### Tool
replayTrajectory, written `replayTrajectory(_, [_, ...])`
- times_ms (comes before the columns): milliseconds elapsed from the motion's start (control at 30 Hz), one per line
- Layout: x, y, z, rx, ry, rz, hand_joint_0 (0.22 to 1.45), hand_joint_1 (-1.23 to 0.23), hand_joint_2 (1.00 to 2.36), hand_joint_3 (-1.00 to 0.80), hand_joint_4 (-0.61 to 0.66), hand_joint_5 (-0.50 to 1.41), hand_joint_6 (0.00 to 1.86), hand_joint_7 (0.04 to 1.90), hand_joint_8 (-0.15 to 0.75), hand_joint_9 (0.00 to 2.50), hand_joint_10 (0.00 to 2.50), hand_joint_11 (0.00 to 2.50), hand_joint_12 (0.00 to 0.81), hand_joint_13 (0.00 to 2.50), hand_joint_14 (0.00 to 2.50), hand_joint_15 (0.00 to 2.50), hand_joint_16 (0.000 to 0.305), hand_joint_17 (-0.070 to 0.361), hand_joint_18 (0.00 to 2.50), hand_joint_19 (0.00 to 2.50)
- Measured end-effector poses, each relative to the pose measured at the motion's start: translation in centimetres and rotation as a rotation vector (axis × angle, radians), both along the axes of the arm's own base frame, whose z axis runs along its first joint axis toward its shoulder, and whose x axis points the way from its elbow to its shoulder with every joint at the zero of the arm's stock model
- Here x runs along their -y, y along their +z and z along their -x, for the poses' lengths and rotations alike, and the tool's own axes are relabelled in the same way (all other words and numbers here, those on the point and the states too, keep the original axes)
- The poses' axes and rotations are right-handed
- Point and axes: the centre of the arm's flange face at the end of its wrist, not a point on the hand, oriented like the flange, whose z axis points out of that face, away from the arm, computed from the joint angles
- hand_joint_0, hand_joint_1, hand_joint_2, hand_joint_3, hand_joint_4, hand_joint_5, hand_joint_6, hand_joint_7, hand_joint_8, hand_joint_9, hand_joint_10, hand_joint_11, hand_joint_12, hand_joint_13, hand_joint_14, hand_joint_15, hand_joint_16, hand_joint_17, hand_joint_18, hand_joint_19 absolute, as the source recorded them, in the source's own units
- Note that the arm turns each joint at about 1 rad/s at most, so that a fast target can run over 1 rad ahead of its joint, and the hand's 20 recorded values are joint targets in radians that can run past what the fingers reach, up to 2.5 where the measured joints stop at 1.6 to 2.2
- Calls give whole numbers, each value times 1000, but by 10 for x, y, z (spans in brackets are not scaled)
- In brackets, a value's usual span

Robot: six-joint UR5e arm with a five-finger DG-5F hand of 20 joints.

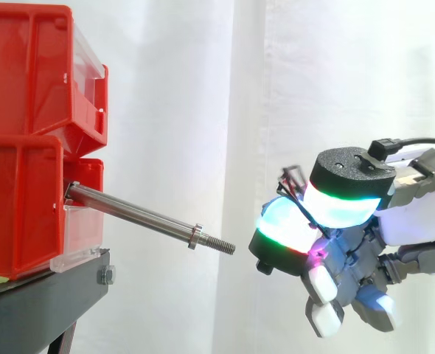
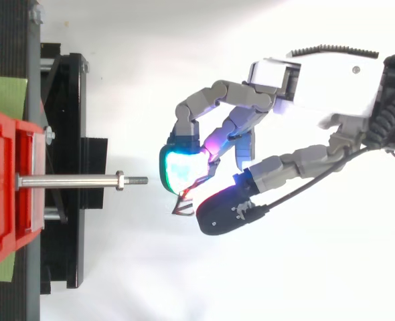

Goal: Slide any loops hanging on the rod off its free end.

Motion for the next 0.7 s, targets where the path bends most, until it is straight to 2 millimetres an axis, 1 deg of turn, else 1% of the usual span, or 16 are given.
replayTrajectory(333, [-6,-1,1,-15,-4,-24,629,-672,1008,-412,148,-172,901,1226,326,875,15,535,371,942,12,349,55,124,1020,780])
replayTrajectory(533, [-9,-1,1,-19,-8,-27,610,-649,1010,-390,141,-157,887,1273,323,918,15,519,369,962,13,357,55,124,1023,807])
replayTrajectory(667, [-12,-2,1,-20,-12,-26,602,-633,1010,-374,130,-152,884,1271,321,941,15,513,366,966,14,359,56,125,1026,816])
replayTrajectory(700, [-13,-2,1,-20,-13,-26,597,-603,1011,-373,125,-149,881,1255,317,950,13,505,367,969,12,358,56,126,1028,816])
